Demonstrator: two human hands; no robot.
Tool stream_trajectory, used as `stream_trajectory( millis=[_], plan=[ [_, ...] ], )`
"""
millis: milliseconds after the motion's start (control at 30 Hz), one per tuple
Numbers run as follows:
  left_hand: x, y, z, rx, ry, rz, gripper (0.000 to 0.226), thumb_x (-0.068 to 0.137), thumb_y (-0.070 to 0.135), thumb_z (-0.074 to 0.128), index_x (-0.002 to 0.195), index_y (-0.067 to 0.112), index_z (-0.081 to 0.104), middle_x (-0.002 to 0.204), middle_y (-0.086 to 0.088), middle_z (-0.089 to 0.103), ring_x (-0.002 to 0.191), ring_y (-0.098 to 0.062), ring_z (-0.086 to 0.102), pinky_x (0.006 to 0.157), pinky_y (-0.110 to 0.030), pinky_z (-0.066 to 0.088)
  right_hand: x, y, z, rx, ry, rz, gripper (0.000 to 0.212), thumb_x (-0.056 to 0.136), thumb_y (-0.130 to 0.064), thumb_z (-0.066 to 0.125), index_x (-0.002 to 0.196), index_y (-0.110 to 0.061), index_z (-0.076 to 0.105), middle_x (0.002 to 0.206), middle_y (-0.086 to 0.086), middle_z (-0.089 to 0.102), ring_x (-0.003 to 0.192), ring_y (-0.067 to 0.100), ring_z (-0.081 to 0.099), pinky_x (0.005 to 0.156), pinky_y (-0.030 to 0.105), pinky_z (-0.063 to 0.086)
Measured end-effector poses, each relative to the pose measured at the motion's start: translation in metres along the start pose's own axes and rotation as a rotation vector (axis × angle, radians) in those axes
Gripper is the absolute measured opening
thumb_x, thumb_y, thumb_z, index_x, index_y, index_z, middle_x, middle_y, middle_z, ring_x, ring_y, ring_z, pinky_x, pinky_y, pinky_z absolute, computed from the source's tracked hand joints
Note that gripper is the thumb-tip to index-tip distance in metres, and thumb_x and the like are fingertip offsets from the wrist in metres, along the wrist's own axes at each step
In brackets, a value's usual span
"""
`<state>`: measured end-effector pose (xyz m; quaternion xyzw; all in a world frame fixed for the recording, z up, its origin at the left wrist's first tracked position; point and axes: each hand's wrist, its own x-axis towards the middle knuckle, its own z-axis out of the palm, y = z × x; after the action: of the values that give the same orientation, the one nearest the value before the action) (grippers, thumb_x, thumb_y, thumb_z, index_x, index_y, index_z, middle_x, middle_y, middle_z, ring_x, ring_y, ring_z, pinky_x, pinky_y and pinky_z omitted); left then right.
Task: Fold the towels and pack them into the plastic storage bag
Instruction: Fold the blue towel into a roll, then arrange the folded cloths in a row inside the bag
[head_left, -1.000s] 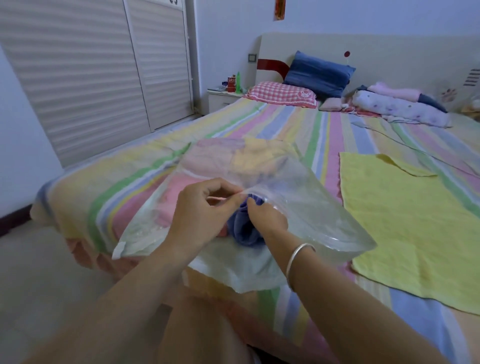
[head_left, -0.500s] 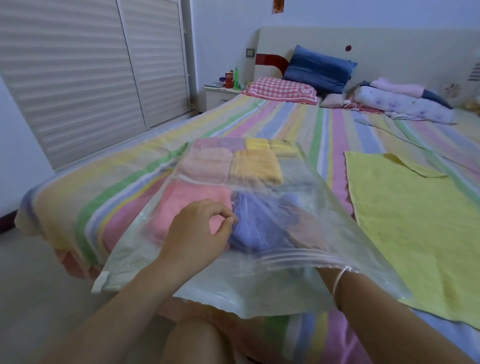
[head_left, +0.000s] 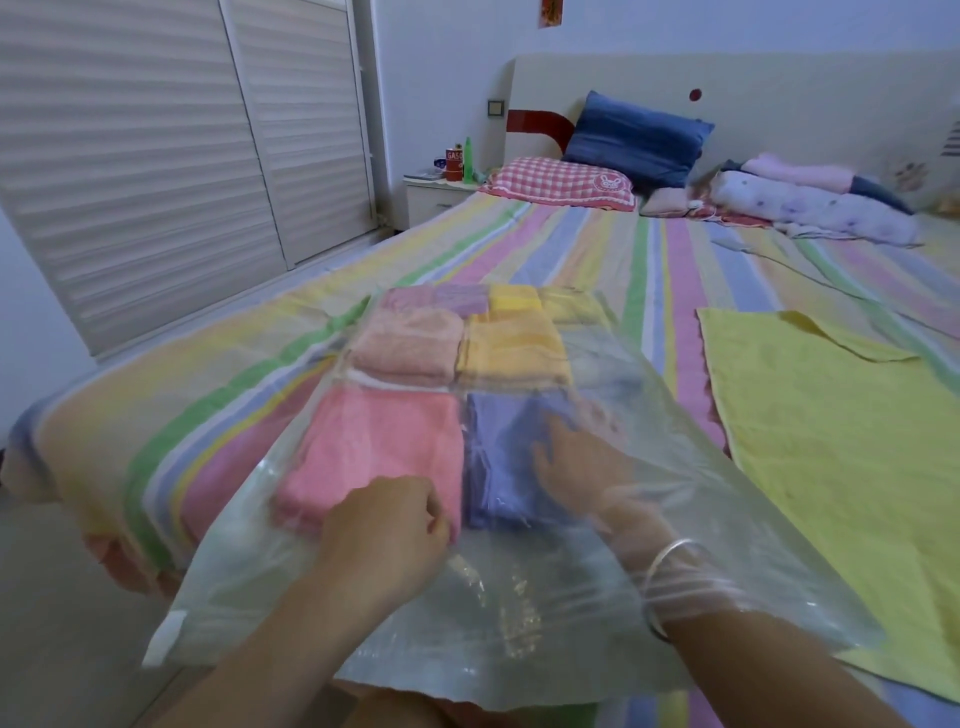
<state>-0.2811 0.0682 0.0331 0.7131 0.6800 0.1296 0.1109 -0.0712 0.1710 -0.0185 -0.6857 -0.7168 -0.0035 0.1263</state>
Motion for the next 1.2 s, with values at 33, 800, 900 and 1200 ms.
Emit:
stream_trajectory(
  millis=[33,800,900,1200],
  plan=[
    [0.002,0.002,0.001,0.022,0.015,-0.009,0.021,0.09,0.039,0.049,0.098,0.03,0.066,0.096,0.011,0.069,0.088,-0.014,0.064,0.079,-0.034,0.053,-0.002,-0.006,0.004,-0.043,0.058,-0.122,0.058,0.088,-0.05,0.021,0.135,-0.028,0.047,0.148,0.011,0.04,0.136,0.036,0.034,0.112,0.056,0.014],
    [-0.044,0.176,0.044,-0.459,0.031,0.623,0.016,0.083,0.028,0.052,0.088,0.029,0.068,0.085,0.017,0.066,0.084,0.001,0.06,0.076,-0.02,0.045,-0.236,0.097,-0.092,0.649,-0.251,-0.228,0.038,0.085,-0.015,0.049,0.114,-0.03,0.069,0.114,-0.019,0.067,0.108,-0.004,0.059,0.094,0.015,0.045],
    [-0.052,0.21,0.065,-0.438,-0.029,0.687,0.02,0.081,0.031,0.051,0.09,0.028,0.068,0.091,0.014,0.069,0.088,0.0,0.061,0.082,-0.024,0.047,-0.257,0.164,-0.105,0.645,-0.016,-0.071,0.042,0.079,-0.002,0.052,0.092,-0.037,0.071,0.089,-0.021,0.07,0.088,-0.003,0.065,0.076,0.012,0.047],
    [-0.045,0.301,0.134,0.215,-0.225,0.774,0.05,0.086,0.031,0.057,0.133,0.023,0.042,0.133,0.003,0.046,0.122,-0.02,0.044,0.095,-0.037,0.042,-0.268,0.315,-0.089,0.047,0.122,0.103,0.058,0.059,-0.037,0.052,0.115,-0.027,0.063,0.119,-0.009,0.061,0.11,0.018,0.057,0.088,0.035,0.05]
  ],
)
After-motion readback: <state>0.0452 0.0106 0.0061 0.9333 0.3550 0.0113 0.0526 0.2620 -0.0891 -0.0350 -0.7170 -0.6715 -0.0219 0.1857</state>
